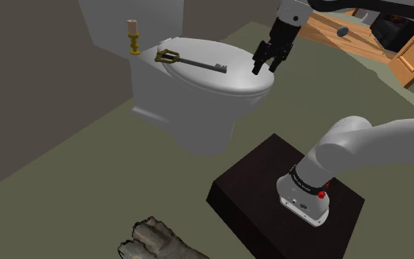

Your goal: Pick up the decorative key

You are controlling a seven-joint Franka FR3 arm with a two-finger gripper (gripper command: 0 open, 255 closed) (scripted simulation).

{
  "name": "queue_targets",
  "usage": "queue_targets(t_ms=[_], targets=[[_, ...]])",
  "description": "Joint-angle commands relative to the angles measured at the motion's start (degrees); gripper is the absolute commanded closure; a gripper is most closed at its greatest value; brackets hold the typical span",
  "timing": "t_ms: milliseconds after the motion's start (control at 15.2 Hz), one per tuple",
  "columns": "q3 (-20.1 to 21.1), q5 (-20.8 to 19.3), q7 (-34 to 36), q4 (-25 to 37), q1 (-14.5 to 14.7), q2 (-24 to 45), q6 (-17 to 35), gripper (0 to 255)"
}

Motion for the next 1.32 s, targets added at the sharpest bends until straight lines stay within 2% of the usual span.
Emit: queue_targets(t_ms=[0,594,1254], targets=[[0.0,0.0,0.0,0.0,0.0,0.0,0.0,0],[1.7,-4.4,-9.6,18.2,2.9,24.0,2.8,0],[5.8,-11.3,-17.4,43.9,6.4,48.9,-1.3,0]])
